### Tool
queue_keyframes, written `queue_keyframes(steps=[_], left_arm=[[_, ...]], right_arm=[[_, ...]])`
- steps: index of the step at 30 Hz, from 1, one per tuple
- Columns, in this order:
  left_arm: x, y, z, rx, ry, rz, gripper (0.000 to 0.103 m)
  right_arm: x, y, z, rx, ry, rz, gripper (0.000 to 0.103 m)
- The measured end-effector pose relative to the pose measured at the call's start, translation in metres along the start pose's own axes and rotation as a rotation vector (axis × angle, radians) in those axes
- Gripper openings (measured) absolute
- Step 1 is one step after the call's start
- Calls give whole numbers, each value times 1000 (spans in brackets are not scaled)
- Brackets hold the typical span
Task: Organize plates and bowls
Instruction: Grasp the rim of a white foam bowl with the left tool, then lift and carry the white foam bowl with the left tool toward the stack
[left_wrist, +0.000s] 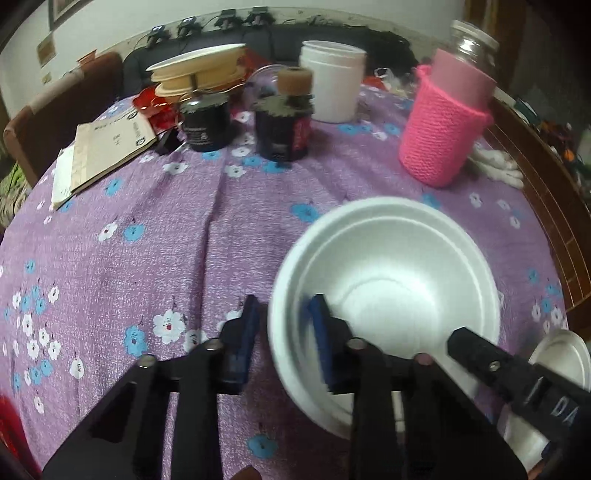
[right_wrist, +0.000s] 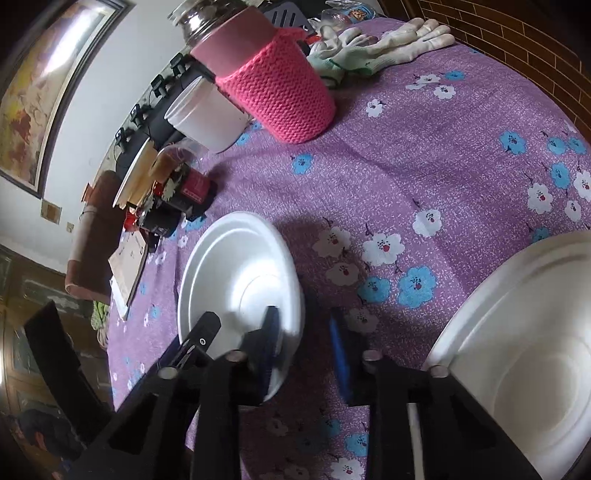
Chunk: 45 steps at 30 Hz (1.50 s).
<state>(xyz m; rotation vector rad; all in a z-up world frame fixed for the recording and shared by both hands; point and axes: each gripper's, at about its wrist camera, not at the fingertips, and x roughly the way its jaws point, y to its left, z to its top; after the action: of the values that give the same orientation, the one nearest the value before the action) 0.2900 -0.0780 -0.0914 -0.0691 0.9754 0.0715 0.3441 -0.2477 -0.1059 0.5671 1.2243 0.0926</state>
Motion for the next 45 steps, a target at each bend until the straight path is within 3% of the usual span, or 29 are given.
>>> queue_keyframes(steps=[9,22,35,45], left_arm=[[-13,10,-10,4,4,6,16],[-29,47,-23,-104,112,-154,13],[-51,70,-38,-153,143,-225,12],[-96,78,-65,-111,69,-196,10]], right_arm=[[-16,8,-16,-43,-19,5,9],[-40,20,-46,-63,-11,32,8],[-63,33,-72,-109,-15,52,8],[-84,35,-102,-143,-20,78,8]])
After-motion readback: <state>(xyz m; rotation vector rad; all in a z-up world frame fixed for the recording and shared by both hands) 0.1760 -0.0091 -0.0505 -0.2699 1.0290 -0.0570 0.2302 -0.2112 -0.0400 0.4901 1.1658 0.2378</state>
